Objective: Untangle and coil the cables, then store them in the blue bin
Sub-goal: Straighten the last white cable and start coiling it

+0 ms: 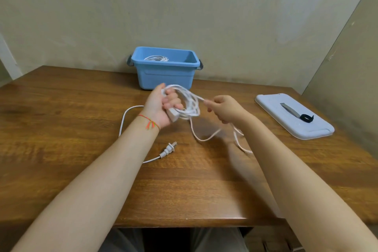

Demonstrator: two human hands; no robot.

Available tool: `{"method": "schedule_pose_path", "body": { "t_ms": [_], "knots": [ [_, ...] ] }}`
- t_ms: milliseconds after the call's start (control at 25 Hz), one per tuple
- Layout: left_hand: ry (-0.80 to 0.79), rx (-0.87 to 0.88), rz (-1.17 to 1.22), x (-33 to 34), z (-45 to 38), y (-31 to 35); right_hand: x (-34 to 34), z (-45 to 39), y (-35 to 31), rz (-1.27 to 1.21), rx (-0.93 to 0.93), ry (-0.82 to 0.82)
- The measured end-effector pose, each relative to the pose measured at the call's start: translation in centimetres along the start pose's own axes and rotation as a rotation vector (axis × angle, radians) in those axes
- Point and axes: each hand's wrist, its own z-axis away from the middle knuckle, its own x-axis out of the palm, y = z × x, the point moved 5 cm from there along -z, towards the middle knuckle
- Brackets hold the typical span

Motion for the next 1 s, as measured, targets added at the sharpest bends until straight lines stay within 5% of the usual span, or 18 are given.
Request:
{"method": "schedule_pose_path", "body": {
  "t_ms": [120, 280, 400, 520, 640, 880, 1000],
  "knots": [
    [0.247, 0.204, 0.095, -2.2, -0.3, 2.6, -1.0, 0.0, 1.8, 0.004, 0.06, -0.09],
    [0.273, 0.328, -0.081, -1.0, -0.3, 3.1, -0.4, 0.6, -0.7, 0.249, -0.018, -0.193],
    [0.248, 0.399, -0.546, 1.4, 0.2, 2.3, 1.4, 2.0, -4.2, 0.372, -0.13, -0.362],
    [0.216, 0.42, -1.245, 3.7, 1.3, 0.9, 1.8, 2.9, -6.8, 0.173, -0.233, -0.334],
    [0.221, 0.36, -1.536, 4.0, 1.8, 0.3, 1.1, 3.0, -7.3, 0.109, -0.244, -0.289],
    [0.137, 0.033, -1.659, 2.0, 0.7, -0.3, 1.9, 3.2, -6.2, 0.357, -0.199, -0.384],
    [0.111, -0.071, -1.632, 0.9, 1.0, 0.1, 1.0, 2.3, -5.5, 0.549, -0.153, -0.242]
  ]
}}
